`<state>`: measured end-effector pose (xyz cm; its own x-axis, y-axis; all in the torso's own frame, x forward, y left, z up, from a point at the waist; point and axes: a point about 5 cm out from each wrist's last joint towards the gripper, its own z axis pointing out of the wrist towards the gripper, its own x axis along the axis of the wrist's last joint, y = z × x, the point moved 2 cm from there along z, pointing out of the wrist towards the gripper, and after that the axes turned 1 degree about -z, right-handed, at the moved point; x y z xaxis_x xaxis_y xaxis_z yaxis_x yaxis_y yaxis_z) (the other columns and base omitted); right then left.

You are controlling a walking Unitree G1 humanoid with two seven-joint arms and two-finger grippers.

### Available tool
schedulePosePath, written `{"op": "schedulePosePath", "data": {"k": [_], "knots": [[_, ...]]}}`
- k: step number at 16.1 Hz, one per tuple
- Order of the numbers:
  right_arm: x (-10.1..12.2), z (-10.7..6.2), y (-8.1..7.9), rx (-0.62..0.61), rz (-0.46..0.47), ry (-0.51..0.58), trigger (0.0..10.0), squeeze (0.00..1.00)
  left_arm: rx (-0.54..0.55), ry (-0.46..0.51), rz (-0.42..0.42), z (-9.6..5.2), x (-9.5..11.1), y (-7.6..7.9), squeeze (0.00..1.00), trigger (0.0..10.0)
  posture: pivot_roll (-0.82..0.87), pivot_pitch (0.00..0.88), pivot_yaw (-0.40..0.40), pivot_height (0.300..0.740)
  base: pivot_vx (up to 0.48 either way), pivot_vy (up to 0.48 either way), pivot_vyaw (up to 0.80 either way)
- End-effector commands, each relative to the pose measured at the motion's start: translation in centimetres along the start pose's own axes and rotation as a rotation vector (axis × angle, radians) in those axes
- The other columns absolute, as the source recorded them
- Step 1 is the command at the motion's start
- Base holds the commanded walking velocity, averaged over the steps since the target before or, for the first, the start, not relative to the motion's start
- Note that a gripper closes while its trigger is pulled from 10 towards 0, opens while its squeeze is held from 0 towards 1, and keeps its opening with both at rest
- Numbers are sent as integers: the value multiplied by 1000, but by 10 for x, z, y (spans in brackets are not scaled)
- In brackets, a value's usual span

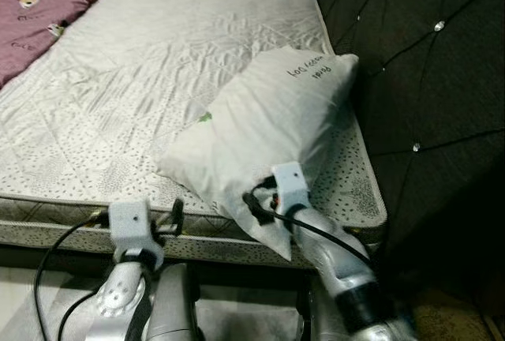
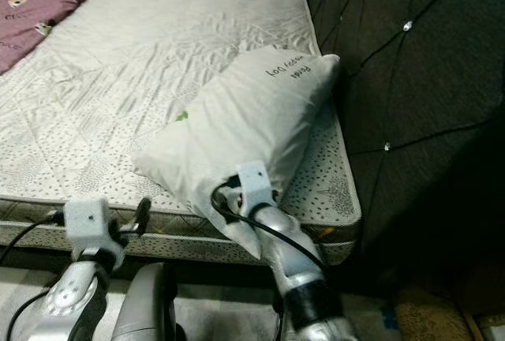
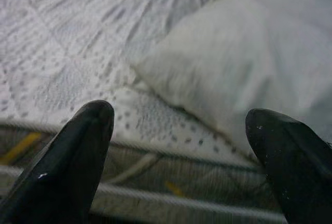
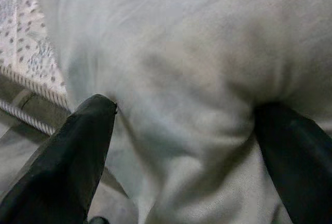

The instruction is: Clean up the room

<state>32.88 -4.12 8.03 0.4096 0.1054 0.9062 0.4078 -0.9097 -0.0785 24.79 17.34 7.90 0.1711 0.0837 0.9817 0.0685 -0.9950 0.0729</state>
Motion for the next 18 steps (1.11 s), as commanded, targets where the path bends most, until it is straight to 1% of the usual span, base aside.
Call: {"op": "schedulePosePath", "data": {"k": [1,2,3,6,7,9,11,13,15,18], "knots": [[6,7,-9,-3,16,14,4078,0,18,-7,14,-3,1,-5,0,10000,113,114,-20,576,0,0,0],[7,9,-11,-13,14,17,4078,0,17,-9,16,-4,1,-5,0,10000,114,116,-20,576,0,0,0],[12,12,-17,-1,48,31,0,0,13,-12,21,-5,1,-5,0,10000,120,119,-18,576,0,0,0],[30,19,-39,26,108,85,0,0,10,-25,40,-8,2,-6,0,10000,142,126,-9,576,0,0,0],[32,20,-44,39,123,95,0,0,11,-27,42,-9,3,-7,0,10000,145,128,-8,576,0,0,0],[31,22,-50,54,139,97,0,0,12,-30,45,-10,4,-7,0,10000,149,129,-7,576,0,0,0],[28,24,-40,19,155,106,0,0,11,-35,48,-10,5,-8,0,10000,147,128,-2,576,0,0,0],[27,23,-26,-13,162,112,0,0,1,-37,48,-8,5,-4,0,10000,141,124,1,576,0,0,0],[26,23,-15,-41,163,120,0,0,-8,-31,48,-4,7,-1,0,10000,139,116,5,576,0,0,0],[24,24,-9,-64,146,124,0,0,-11,-30,50,-2,9,-2,0,10000,138,109,7,576,0,0,0]]}}
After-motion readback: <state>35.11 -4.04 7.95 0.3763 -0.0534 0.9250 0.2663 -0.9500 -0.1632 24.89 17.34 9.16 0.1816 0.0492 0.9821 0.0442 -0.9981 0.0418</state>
